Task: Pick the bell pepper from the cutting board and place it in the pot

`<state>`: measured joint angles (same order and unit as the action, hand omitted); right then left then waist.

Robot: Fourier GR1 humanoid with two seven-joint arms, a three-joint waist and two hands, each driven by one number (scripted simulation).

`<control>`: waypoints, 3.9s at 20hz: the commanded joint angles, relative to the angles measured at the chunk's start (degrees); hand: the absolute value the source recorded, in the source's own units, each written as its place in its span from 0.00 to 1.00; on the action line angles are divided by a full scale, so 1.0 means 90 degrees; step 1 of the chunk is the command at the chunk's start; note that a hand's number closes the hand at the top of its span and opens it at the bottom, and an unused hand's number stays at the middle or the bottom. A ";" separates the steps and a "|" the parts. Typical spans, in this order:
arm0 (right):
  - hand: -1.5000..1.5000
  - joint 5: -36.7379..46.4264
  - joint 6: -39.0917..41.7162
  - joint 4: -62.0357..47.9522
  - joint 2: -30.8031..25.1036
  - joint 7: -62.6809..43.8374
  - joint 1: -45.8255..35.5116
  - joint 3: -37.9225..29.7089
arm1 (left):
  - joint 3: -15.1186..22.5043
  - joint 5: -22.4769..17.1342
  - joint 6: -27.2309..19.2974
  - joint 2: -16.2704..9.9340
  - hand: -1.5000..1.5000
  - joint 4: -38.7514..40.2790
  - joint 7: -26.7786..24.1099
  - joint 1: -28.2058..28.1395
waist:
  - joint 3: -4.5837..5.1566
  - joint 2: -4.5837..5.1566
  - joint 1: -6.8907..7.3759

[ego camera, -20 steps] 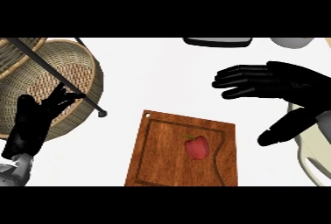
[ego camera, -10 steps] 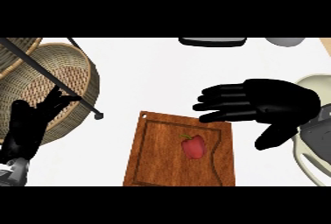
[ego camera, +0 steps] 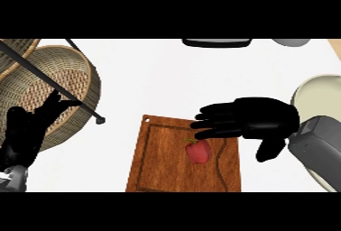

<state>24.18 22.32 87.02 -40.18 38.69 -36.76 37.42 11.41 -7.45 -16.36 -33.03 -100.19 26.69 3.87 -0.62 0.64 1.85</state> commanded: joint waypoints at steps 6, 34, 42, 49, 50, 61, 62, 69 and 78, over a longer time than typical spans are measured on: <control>0.00 0.0545 -0.0374 -0.0217 0.0687 0.0143 -0.0065 0.0436 | -0.0605 -0.0626 -0.0329 0.1337 0.50 -0.0108 -0.1688 0.0733 | 0.0101 -0.0012 -0.0235; 1.00 0.2904 -0.1728 -0.2476 0.2892 0.0577 0.0383 0.0882 | -0.1343 -0.0698 0.0655 0.1793 0.50 0.1230 -0.2686 0.1229 | 0.0068 -0.0059 -0.0192; 1.00 0.3377 -0.2466 -0.2568 0.2938 0.1400 0.0668 0.0782 | -0.1267 -0.0474 0.0566 0.2041 0.50 0.1259 -0.2781 0.1160 | 0.0067 -0.0060 -0.0218; 1.00 0.3539 -0.2869 -0.1916 0.2988 0.1049 0.0995 0.0322 | -0.1441 -0.0551 0.0809 0.1973 0.50 0.1199 -0.2969 0.0893 | 0.0068 -0.0072 -0.0252; 1.00 0.3375 -0.2960 -0.1633 0.2629 0.1223 0.1172 0.0111 | -0.1565 -0.0580 0.0748 0.1819 0.50 0.1158 -0.2712 0.1210 | 0.0065 -0.0080 -0.0328; 1.00 0.3917 -0.3103 -0.2101 0.4426 -0.5294 0.1189 -0.2063 | -0.1876 -0.0714 0.0814 0.1706 0.50 0.0888 -0.2898 0.0387 | 0.0101 -0.0230 -0.0747; 1.00 0.3976 -0.3298 -0.1912 0.4434 -0.5777 0.1099 -0.2105 | -0.1855 -0.0697 0.0857 0.1718 0.50 0.0938 -0.2964 0.0301 | 0.0105 -0.0234 -0.0718; 1.00 0.5722 -0.3939 -0.0878 0.4459 -0.8937 0.0311 -0.2358 | -0.1705 -0.0596 0.0841 0.1742 0.50 0.0980 -0.2793 0.0514 | 0.0095 -0.0201 -0.0713; 1.00 0.7627 -0.2344 0.1560 0.4337 -1.1033 0.0530 -0.2292 | -0.1567 -0.0440 0.0729 0.1965 0.50 0.0942 -0.2837 0.0715 | 0.0075 -0.0143 -0.0480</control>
<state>87.48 -4.95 91.97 -0.64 -53.79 -33.08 16.74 -5.29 -12.35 -10.06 -16.80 -92.62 1.11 6.59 0.32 -1.06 -2.66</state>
